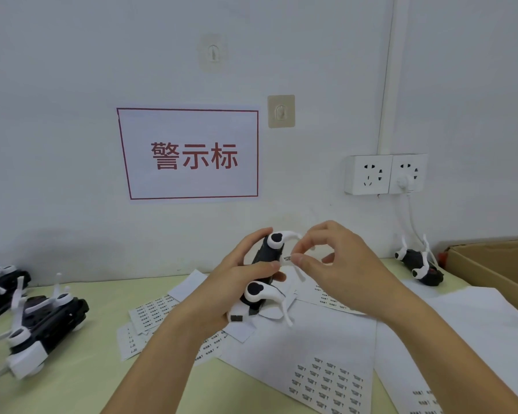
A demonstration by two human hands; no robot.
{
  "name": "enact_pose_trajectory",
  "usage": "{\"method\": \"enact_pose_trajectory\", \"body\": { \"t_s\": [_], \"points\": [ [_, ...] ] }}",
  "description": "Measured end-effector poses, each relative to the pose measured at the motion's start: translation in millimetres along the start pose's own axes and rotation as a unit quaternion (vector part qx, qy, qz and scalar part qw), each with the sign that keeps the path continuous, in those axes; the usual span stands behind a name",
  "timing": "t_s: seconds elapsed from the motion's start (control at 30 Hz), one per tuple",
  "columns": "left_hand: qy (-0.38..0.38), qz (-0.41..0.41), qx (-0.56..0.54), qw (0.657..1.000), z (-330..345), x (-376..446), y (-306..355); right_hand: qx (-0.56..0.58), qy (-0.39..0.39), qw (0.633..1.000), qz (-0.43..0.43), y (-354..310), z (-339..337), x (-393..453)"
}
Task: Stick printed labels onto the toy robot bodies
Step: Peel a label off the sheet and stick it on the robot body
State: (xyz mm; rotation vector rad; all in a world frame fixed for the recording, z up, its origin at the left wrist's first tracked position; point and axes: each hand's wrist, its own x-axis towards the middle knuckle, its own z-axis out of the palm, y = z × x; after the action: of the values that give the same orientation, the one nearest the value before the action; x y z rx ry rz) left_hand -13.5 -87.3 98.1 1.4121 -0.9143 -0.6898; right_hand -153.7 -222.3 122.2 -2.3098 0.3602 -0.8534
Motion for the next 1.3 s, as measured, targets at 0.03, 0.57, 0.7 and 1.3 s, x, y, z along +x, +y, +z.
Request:
{"method": "enact_pose_trajectory", "body": {
  "t_s": [0.03, 0.57, 0.7, 1.3],
  "points": [
    [-0.009, 0.007, -0.006, 1.000, 3, 0, 2, -0.001, 0.004, 1.000, -0.009, -2, -1, 0],
    [-0.007, 0.019, 0.022, 1.000, 18, -9, 18, -0.138, 0.003, 0.988, -0.069, -20, -16, -5],
    [-0.002, 0.021, 0.045, 0.999, 18, -10, 19, -0.166, -0.002, 0.983, -0.076, -25, -15, -7],
    [-0.002, 0.029, 0.048, 0.998, 19, -13, 24, -0.209, 0.013, 0.974, -0.082, -26, -11, -7]
  ]
}}
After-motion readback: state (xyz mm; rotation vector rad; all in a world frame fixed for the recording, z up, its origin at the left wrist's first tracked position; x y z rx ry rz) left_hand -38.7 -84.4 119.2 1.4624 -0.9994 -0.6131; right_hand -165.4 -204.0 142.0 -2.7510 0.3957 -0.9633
